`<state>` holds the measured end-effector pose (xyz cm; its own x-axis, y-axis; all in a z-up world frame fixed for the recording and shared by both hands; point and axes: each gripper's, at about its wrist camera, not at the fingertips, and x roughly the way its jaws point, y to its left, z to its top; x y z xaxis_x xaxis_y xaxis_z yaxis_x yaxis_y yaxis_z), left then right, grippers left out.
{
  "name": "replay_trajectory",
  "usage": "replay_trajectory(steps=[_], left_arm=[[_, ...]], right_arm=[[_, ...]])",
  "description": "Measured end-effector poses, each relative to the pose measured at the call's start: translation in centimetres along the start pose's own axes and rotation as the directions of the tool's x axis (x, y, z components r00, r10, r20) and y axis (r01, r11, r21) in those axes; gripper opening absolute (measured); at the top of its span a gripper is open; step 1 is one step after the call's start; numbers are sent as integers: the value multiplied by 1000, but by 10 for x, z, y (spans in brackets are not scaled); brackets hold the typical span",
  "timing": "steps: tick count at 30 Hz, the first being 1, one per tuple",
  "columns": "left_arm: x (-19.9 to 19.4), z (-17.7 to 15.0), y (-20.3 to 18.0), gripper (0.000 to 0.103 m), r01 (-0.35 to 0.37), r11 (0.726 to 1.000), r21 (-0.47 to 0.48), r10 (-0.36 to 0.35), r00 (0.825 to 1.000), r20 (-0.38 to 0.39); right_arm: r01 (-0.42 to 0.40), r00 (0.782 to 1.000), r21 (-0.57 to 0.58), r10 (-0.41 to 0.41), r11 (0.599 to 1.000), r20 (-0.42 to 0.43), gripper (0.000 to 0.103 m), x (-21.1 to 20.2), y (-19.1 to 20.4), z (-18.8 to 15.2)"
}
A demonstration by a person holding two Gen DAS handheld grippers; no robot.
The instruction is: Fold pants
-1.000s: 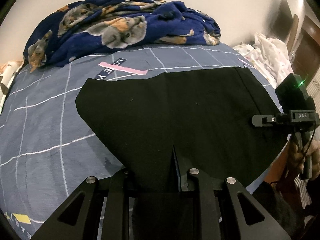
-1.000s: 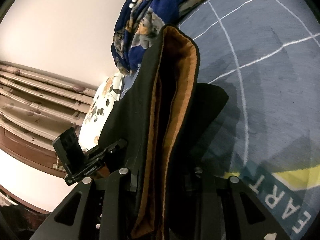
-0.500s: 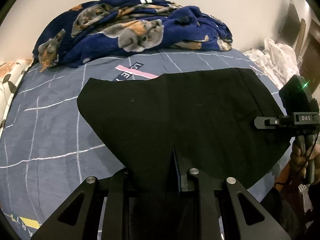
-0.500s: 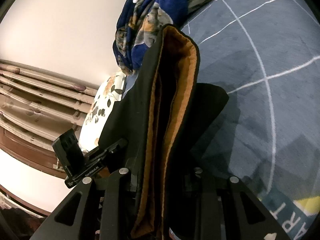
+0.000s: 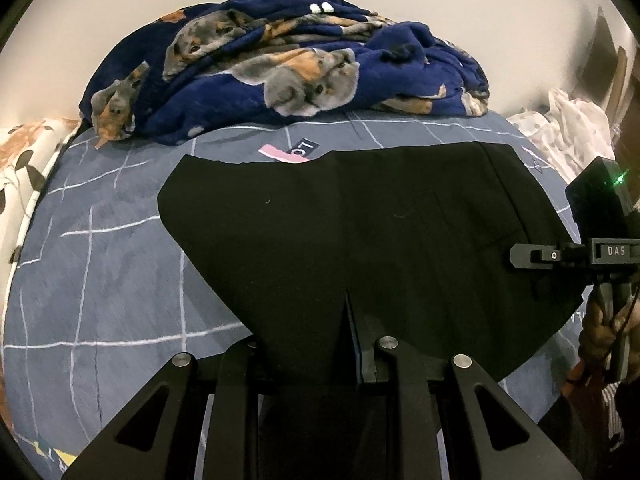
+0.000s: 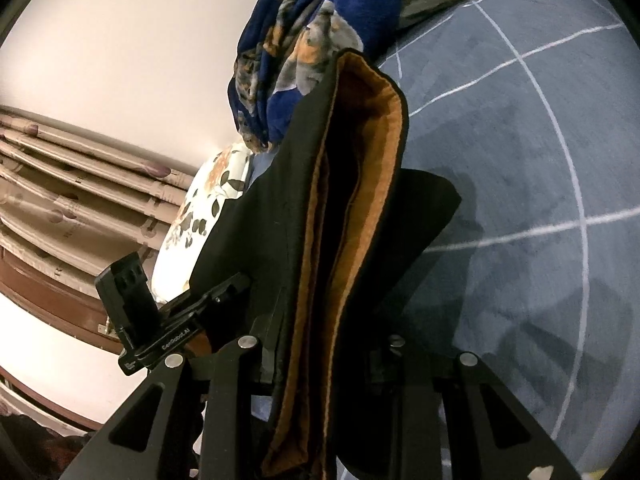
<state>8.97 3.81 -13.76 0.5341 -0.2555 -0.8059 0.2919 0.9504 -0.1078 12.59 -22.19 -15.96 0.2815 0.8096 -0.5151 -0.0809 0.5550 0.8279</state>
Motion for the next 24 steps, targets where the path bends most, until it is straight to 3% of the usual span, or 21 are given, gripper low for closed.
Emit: replay_trajectory(steps=[24], left_arm=[[47, 67, 14, 22, -23, 1000, -17, 23, 1000, 21]], right_arm=[[62, 998, -30, -61, 998, 33, 26, -4, -8, 48]])
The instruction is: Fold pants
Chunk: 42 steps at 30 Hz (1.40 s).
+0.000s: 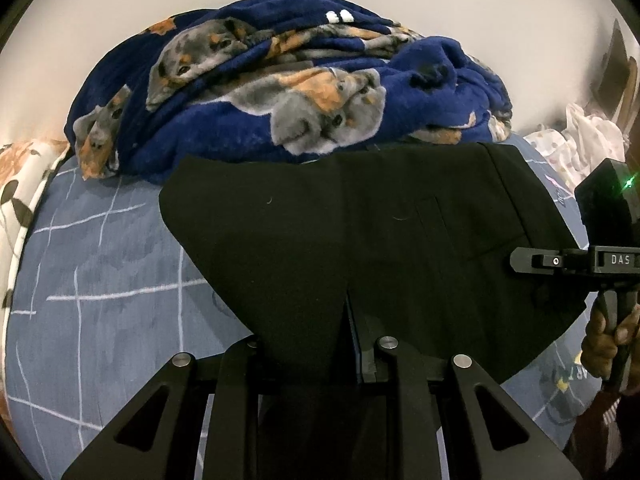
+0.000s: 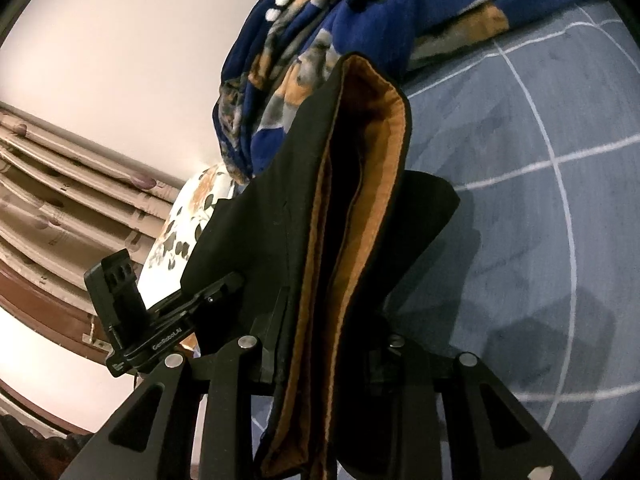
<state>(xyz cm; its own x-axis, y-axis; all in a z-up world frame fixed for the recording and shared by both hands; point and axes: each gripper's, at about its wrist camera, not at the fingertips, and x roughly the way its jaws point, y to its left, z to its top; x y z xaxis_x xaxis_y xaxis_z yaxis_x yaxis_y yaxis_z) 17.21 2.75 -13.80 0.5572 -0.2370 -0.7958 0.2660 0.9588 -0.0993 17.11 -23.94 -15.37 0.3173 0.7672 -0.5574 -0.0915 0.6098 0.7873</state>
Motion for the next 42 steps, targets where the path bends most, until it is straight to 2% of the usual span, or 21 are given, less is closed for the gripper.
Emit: replay_trajectory(steps=[23, 42], left_arm=[[55, 47, 33, 22, -37, 997, -66, 39, 999, 19], [70, 64, 41, 23, -50, 996, -68, 52, 998, 29]], right_arm=[[22, 1000, -26, -22, 999, -1, 26, 36, -18, 71], [14, 1000, -7, -13, 1000, 20, 26, 39, -34, 86]])
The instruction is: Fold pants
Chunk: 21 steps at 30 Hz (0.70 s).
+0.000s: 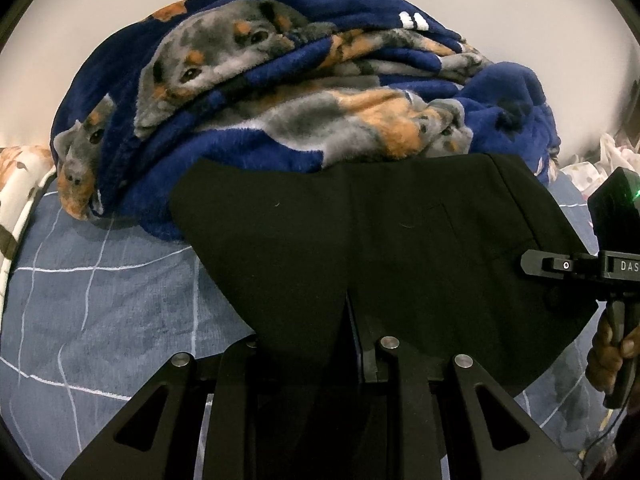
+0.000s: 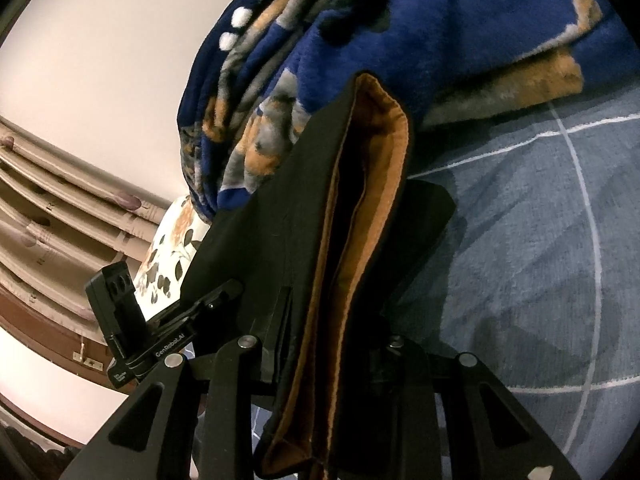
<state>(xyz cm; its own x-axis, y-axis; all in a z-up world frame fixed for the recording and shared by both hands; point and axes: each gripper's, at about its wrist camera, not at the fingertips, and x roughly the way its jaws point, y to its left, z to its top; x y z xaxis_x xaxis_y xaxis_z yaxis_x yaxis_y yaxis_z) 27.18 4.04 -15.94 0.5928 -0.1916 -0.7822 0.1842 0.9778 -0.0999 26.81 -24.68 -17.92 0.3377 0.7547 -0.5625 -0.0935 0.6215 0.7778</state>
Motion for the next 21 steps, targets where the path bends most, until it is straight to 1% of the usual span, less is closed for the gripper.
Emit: replay_trajectory(steps=[13, 21], left_arm=[[2, -1, 2, 24, -4, 1000, -14, 4, 1000, -4], [8, -6, 1, 29, -26, 1000, -16, 26, 1000, 1]], right_arm=[[-5, 1000, 37, 5, 999, 1, 26, 0, -13, -2], [13, 1000, 44, -13, 999, -1, 26, 4, -15, -2]])
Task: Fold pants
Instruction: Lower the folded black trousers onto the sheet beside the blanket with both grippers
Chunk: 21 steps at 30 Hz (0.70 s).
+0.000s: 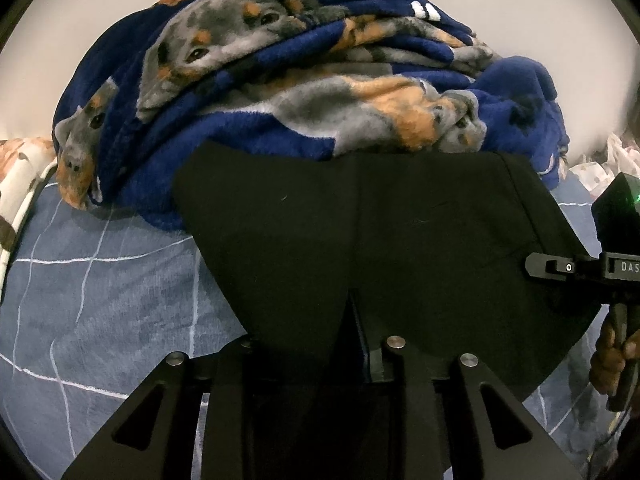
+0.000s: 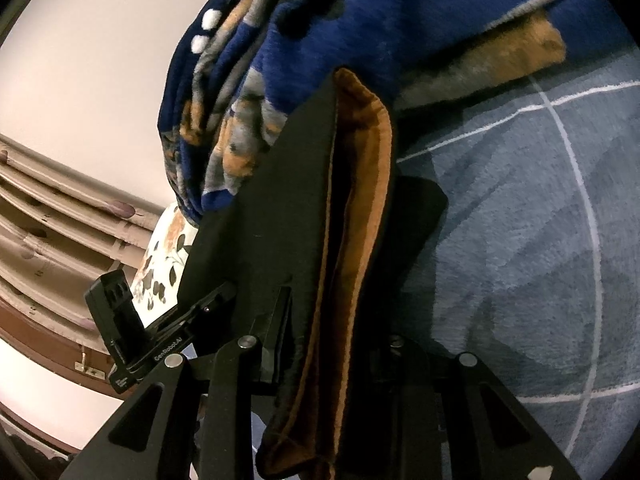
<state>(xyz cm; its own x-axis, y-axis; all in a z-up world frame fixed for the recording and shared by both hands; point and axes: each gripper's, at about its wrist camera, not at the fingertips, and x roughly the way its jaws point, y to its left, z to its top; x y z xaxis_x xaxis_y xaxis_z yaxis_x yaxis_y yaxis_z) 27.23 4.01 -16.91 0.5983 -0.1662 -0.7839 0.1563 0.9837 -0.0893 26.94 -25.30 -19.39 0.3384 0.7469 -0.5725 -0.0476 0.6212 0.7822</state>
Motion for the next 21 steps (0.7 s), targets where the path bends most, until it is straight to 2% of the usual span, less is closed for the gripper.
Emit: replay_trajectory(steps=[10, 13, 15, 21], left_arm=[[7, -6, -5, 40, -66, 998, 14, 65, 997, 32], [9, -8, -5, 47, -84, 996, 13, 84, 996, 40], [10, -9, -3, 58, -105, 994, 2, 105, 994, 43], [11, -14, 9, 69, -96, 994, -52, 98, 995, 38]], right_arm=[[92, 996, -56, -91, 994, 21, 28, 6, 6, -3], [127, 992, -90, -124, 988, 33, 28, 9, 10, -3], [153, 988, -116, -149, 981, 46, 29, 10, 14, -5], [235, 971, -193, -221, 953, 91, 30, 13, 26, -10]])
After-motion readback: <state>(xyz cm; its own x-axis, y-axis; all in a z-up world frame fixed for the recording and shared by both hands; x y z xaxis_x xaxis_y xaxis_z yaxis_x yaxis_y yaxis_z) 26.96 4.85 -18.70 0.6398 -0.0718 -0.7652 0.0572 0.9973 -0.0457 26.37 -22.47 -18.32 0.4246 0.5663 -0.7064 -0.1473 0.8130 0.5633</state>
